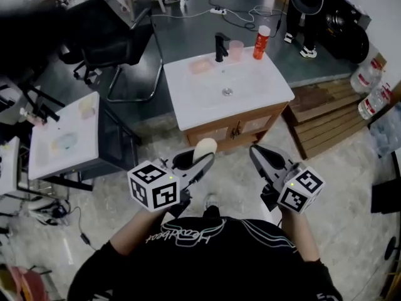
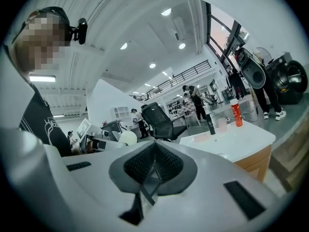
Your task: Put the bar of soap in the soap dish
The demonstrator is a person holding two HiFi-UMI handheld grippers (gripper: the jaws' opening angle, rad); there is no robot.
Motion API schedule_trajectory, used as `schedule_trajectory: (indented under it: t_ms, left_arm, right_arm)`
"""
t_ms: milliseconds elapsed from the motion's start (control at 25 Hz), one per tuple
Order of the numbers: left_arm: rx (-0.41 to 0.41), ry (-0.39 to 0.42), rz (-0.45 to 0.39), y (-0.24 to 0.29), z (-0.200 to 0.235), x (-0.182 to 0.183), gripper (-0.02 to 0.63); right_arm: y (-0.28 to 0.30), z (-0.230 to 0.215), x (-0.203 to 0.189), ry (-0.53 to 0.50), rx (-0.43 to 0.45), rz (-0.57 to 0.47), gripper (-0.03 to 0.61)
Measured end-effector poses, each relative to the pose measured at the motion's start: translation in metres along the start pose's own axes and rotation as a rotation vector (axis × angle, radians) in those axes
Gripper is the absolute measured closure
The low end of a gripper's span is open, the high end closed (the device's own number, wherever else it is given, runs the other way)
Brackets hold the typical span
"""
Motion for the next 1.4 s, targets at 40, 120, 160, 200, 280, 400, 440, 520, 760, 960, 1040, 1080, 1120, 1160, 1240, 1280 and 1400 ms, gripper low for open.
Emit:
schedule_trajectory:
  t_ms: [40, 120, 160, 200, 280, 400, 440, 520, 760, 960, 1040, 1080, 1120, 1160, 1240, 1280, 1400]
  left_arm:
    - [-0.003, -0.003, 0.003, 0.007, 0.012, 0.006, 0.489]
    - [-0.008, -0.004, 0.000, 0.018, 0.033, 0.018, 0.489]
    - [-0.007, -0.002, -0.003, 0.024, 0.043, 0.023, 0.489]
    - [-0.002, 0.005, -0.005, 0.029, 0.053, 0.028, 0.489]
    - [0.007, 0.022, -0.007, 0.038, 0.072, 0.039, 0.489]
    - [-0.013, 0.023, -0.019, 0.049, 0.096, 0.052, 0.489]
    - [-0.022, 0.015, -0.026, 0.052, 0.104, 0.056, 0.489]
    - [-0.032, -0.004, -0.030, 0.056, 0.118, 0.059, 0.489]
    - [-0.035, -0.018, -0.019, 0.065, 0.131, 0.064, 0.489]
    - [-0.014, -0.010, -0.029, 0.066, 0.134, 0.069, 0.489]
    - [-0.008, -0.019, -0.033, 0.068, 0.138, 0.069, 0.489]
    - [-0.006, -0.025, -0.033, 0.069, 0.140, 0.070, 0.489]
    - [-0.003, -0.029, -0.032, 0.070, 0.142, 0.070, 0.489]
    - [0.001, -0.032, -0.032, 0.072, 0.144, 0.072, 0.489]
    - [0.010, -0.035, -0.033, 0.079, 0.147, 0.077, 0.489]
    - [0.014, -0.035, -0.034, 0.083, 0.148, 0.079, 0.489]
    - [0.033, -0.033, -0.034, 0.095, 0.152, 0.088, 0.489]
  right_arm:
    - [0.010, -0.011, 0.003, 0.009, -0.001, 0.006, 0.552]
    - [0.029, -0.031, 0.009, 0.018, -0.006, 0.023, 0.552]
    - [0.038, -0.041, 0.012, 0.022, -0.009, 0.029, 0.552]
    - [0.046, -0.050, 0.016, 0.029, -0.012, 0.032, 0.552]
    - [0.059, -0.068, 0.025, 0.043, -0.019, 0.032, 0.552]
    - [0.078, -0.089, 0.035, 0.056, -0.032, 0.033, 0.552]
    - [0.084, -0.094, 0.037, 0.062, -0.033, 0.037, 0.552]
    - [0.095, -0.100, 0.038, 0.073, -0.027, 0.049, 0.552]
    - [0.109, -0.107, 0.041, 0.063, -0.013, 0.068, 0.552]
    - [0.114, -0.113, 0.042, 0.058, -0.004, 0.066, 0.552]
    - [0.117, -0.117, 0.042, 0.060, 0.001, 0.069, 0.552]
    - [0.118, -0.118, 0.042, 0.062, 0.005, 0.073, 0.552]
    - [0.120, -0.120, 0.042, 0.064, 0.009, 0.078, 0.552]
    - [0.121, -0.123, 0.043, 0.064, 0.012, 0.081, 0.552]
    - [0.122, -0.131, 0.046, 0.062, 0.018, 0.083, 0.552]
    - [0.123, -0.136, 0.048, 0.063, 0.024, 0.082, 0.552]
    - [0.126, -0.155, 0.056, 0.077, 0.056, 0.075, 0.552]
Point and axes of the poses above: the fingertips, and each gripper's own axes: y forward along the fingers, z to its left, x out of its top, the point moved 9 cm from there along -y, backward along the fingers, and after that the axes turned 9 degrees about z, right-handed, at the moved point
